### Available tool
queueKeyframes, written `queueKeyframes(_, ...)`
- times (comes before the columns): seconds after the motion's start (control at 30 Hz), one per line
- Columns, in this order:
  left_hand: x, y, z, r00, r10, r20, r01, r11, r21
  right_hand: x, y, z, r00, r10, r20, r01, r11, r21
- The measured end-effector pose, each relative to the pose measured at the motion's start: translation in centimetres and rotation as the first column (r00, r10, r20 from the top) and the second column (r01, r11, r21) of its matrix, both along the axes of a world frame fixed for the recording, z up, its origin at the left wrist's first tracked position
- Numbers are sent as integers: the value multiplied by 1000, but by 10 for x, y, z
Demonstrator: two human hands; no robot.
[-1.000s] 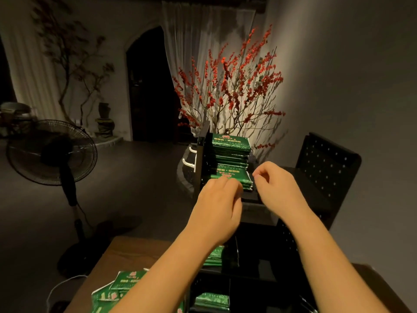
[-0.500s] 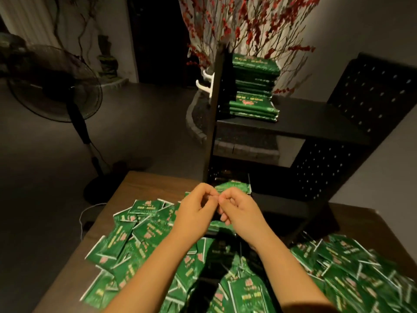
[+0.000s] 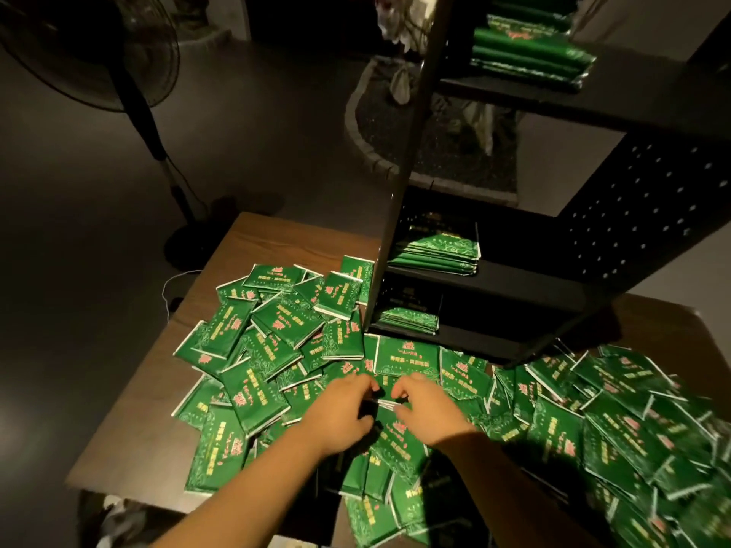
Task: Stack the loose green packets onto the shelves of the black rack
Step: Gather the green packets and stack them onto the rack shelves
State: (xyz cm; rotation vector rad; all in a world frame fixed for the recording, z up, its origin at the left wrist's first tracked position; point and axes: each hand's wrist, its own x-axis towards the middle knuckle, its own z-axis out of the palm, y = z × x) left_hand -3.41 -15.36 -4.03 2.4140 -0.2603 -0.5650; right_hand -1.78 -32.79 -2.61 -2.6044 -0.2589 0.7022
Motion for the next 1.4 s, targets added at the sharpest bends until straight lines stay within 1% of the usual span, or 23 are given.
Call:
queueKeyframes(0.1, -7, -5, -10, 998, -68, 9, 67, 993, 95, -13, 6, -16, 995, 96, 26, -90, 981, -172)
queueKeyframes(0.17, -9, -5, -14, 997, -78, 23, 75, 989, 130, -19, 9, -23, 993, 115, -27, -118, 947, -300)
queueKeyframes(0.23, -9, -5, -17, 998, -60, 36, 54, 987, 149, -21, 8, -27, 989, 86, -116, -125, 912, -390)
queueKeyframes(0.33, -8, -6, -20, 998, -37, 55, 26, 983, 183, -16, 3, -30, 982, 22, -188, -112, 869, -481)
queueKeyframes(0.4, -8, -7, -21, 997, -68, 41, 57, 971, 230, -12, 0, -33, 976, -10, -219, -106, 853, -511)
queueKeyframes(0.5, -8, -12, -20, 977, -212, -22, 208, 921, 331, -11, -1, -43, 961, -13, -276, -138, 843, -521)
queueKeyframes(0.57, -9, -18, -23, 964, -257, -63, 261, 888, 379, -13, -1, -51, 953, -25, -303, -136, 857, -497)
queueKeyframes(0.73, -10, -20, -34, 986, -161, -40, 163, 900, 403, -19, -3, -54, 964, -36, -262, -90, 886, -455)
queueKeyframes(0.83, -10, -19, -35, 987, -150, -51, 158, 904, 398, -19, -3, -52, 957, -47, -285, -85, 898, -432)
queueKeyframes(0.93, -11, -18, -34, 989, -135, -52, 145, 918, 370, -15, -3, -41, 954, -76, -291, -31, 937, -347)
queueKeyframes(1.03, -11, -14, -31, 995, -103, -19, 103, 938, 332, -10, -10, -29, 948, -182, -262, 128, 969, -213)
queueKeyframes(1.1, -11, -10, -29, 998, -61, 11, 55, 955, 291, -6, -20, -20, 943, -221, -250, 187, 971, -152)
queueKeyframes(1.17, -12, -5, -28, 999, -4, 51, -7, 975, 220, -1, -33, -5, 947, -215, -239, 205, 976, -69)
queueKeyframes(1.23, -13, -2, -28, 991, 82, 102, -91, 992, 91, 4, -48, 11, 942, -210, -260, 230, 972, 48)
queueKeyframes(1.3, -13, 0, -26, 973, 196, 124, -188, 979, -75, 10, -62, 27, 935, -216, -280, 270, 948, 171)
queueKeyframes(1.33, -14, -1, -25, 959, 262, 102, -246, 958, -147, 12, -68, 32, 932, -228, -281, 300, 921, 248)
queueKeyframes(1.37, -14, -2, -24, 946, 318, 60, -299, 930, -215, 14, -75, 32, 921, -255, -293, 351, 871, 344)
queueKeyframes(1.4, -13, -4, -20, 929, 370, -7, -358, 893, -273, 15, -80, 32, 897, -285, -338, 422, 781, 460)
